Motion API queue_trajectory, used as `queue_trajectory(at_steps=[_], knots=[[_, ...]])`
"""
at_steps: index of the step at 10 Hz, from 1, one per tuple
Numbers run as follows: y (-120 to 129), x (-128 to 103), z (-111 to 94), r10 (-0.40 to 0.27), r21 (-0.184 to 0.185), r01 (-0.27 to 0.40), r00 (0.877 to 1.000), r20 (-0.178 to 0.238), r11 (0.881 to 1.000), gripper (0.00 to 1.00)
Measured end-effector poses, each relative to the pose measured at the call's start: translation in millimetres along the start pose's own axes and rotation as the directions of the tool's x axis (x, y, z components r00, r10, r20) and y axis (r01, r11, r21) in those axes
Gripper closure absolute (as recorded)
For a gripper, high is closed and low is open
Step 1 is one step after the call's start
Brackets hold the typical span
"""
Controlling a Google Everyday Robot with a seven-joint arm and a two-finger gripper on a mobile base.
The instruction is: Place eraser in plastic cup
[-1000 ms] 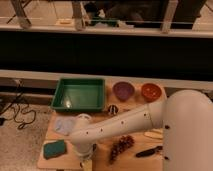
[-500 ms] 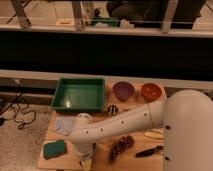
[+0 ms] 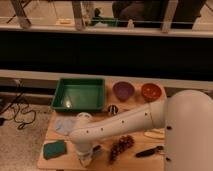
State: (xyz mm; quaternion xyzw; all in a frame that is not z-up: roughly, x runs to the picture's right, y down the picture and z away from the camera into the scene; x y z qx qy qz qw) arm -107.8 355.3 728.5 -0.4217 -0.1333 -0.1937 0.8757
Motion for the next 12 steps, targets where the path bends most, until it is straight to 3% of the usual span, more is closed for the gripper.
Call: queue_trajectory(at_steps=[2,4,9,12], knots=[[-4,20,-7,-0.042,-0.001,0.042,0.999,0.016,0.999,1.00],[1,23,-15,-0.083,-0.004,0.083,0.996,0.040,0.997,1.00],[69,1,-71,-0.188,0.023,0.187,0.977,0.095,0.982,1.00],[86,9,-79,-0.175,0.039,0.172,0.979,0.108,0.984,1.00]])
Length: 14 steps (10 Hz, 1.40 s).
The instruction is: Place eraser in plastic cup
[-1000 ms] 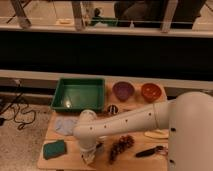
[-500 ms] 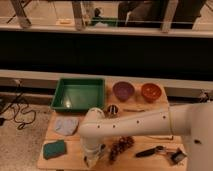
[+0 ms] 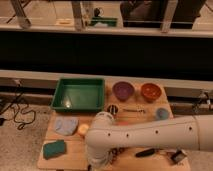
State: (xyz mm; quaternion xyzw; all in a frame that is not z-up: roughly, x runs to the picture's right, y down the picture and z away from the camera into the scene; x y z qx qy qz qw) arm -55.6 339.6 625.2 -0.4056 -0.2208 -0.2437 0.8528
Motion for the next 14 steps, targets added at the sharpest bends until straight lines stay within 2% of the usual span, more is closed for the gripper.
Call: queue_trajectory(at_steps=[2,6,8,9,12,13,14], knots=[[-11,11,-5,0.019,0.010,-0.019,1.000,0.006,1.000,1.00],[-75,42,-26,0.051,0.034,-0.051,0.998,-0.021,0.998,1.00],[-99,46,-51,0.059,0.067,-0.055,0.997,-0.055,0.996,1.00],[-109,51,-71,0.071,0.088,-0.064,0.994,-0.079,0.994,1.00],[-135,73,-122,0.110,0.146,-0.088,0.982,-0.153,0.985,1.00],[-135,83,-132,0.125,0.156,-0.099,0.978,-0.167,0.983,1.00],[-134,86,-133,0.130,0.153,-0.104,0.976,-0.175,0.983,1.00]])
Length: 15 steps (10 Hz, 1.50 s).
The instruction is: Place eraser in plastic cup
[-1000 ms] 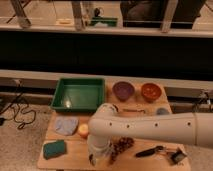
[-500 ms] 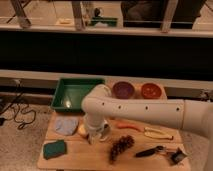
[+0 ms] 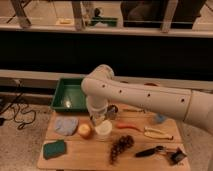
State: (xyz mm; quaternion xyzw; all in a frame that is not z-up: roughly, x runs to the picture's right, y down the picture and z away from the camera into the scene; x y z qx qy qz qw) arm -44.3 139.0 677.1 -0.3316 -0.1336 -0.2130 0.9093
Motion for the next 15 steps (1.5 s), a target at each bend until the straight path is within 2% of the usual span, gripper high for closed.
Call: queue_trajectory(at_steps=[2,4,6,8,11,13,15], knots=[[1,9,12,0.024,-0.019,-0.025,1.000,-0.018,1.000,1.00],[6,24,43,0.051,-0.049,-0.052,0.998,-0.034,0.997,1.00],[7,34,61,0.066,-0.051,-0.068,0.997,-0.037,0.996,1.00],[9,42,60,0.073,-0.047,-0.075,0.997,-0.036,0.996,1.00],[17,52,34,0.071,-0.037,-0.072,0.997,-0.025,0.997,1.00],[17,50,30,0.049,-0.031,-0.050,0.998,-0.028,0.998,1.00],[15,53,35,0.055,-0.034,-0.056,0.998,-0.033,0.998,1.00]])
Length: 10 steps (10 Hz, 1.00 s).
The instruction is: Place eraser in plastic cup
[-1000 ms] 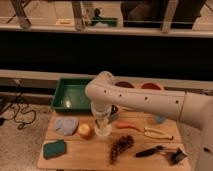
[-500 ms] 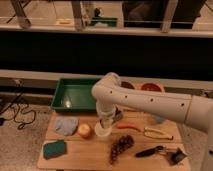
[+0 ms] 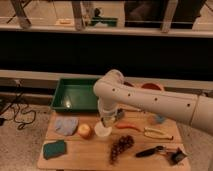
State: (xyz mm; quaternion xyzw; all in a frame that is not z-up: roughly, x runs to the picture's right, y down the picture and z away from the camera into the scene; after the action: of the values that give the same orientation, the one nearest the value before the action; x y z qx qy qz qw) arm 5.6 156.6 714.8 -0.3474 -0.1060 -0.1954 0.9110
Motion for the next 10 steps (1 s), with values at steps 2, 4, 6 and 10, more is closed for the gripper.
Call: queue_trajectory(at_steps=[2,4,6,10], knots=[[0.0,-1.7,3.5,-0.002,-0.008,0.002,1.000,0.000,1.000,1.00],[2.2,-1.2,4.8,-0.005,-0.012,0.005,1.000,0.002,1.000,1.00],[4.7,-1.9,2.6,-0.013,-0.011,0.013,1.000,0.006,1.000,1.00],[2.6,-2.9,-5.0,-0.014,0.007,0.014,1.000,0.009,1.000,1.00]])
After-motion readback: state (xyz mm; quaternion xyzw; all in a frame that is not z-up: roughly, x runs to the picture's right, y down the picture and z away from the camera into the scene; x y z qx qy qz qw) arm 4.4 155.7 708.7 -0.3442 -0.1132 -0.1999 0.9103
